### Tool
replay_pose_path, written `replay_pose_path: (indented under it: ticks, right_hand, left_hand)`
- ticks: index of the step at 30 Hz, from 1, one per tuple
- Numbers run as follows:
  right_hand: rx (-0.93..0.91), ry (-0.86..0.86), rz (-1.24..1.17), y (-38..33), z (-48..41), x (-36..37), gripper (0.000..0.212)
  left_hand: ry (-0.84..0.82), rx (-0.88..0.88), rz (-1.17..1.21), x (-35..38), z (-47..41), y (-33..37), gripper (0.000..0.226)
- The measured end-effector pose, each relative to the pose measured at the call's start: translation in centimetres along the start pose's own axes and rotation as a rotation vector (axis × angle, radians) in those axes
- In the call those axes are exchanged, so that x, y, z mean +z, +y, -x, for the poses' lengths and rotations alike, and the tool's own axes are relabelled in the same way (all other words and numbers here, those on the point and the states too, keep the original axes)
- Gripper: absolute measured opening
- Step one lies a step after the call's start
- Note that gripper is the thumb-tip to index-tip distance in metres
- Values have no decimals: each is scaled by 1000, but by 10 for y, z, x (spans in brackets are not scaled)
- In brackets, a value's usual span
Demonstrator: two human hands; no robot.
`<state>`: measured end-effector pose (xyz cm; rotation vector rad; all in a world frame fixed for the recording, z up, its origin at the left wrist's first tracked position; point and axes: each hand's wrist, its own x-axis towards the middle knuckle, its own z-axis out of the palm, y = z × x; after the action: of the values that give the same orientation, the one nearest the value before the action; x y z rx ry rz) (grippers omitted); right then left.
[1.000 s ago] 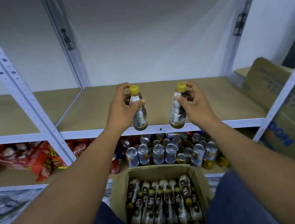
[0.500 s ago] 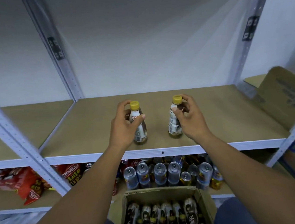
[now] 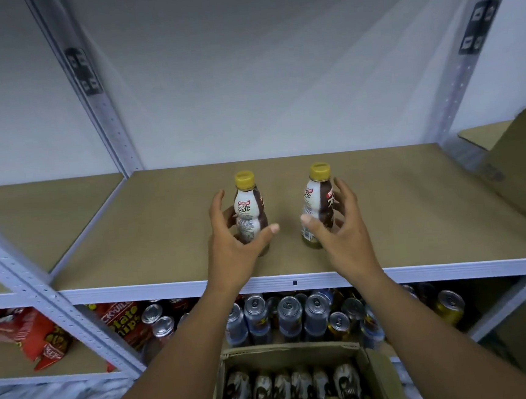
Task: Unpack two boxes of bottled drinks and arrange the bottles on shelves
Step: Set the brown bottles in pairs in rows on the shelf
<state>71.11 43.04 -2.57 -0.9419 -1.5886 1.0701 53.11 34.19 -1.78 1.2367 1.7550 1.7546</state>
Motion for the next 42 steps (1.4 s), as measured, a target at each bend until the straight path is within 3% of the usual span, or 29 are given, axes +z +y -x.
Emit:
replay_pose_path:
  ticks: [3,8,13,23,33,42]
  right_hand:
    - [-17,90,119,11,3,5,103]
    - [-74,234,261,11,-1,13,101]
    - [-68,289,274,17,-6,18,97]
    - [-54,244,248,19,-4,15,85]
    - [-66,187,208,12,0,15,90]
    - [-55,225,268,11,-1,17,104]
  left_hand:
    - [40,-7,3,3,1,-11,107]
    - [166,47,-75,11,-2,-22,112]
    - [186,36,-113,13,-3,-25,112]
    - [169,39,-105,14,-4,-27,100]
    - [-26,-41,-46,5,-10,-21,98]
    - [140,21,-128,10,-10,-16,120]
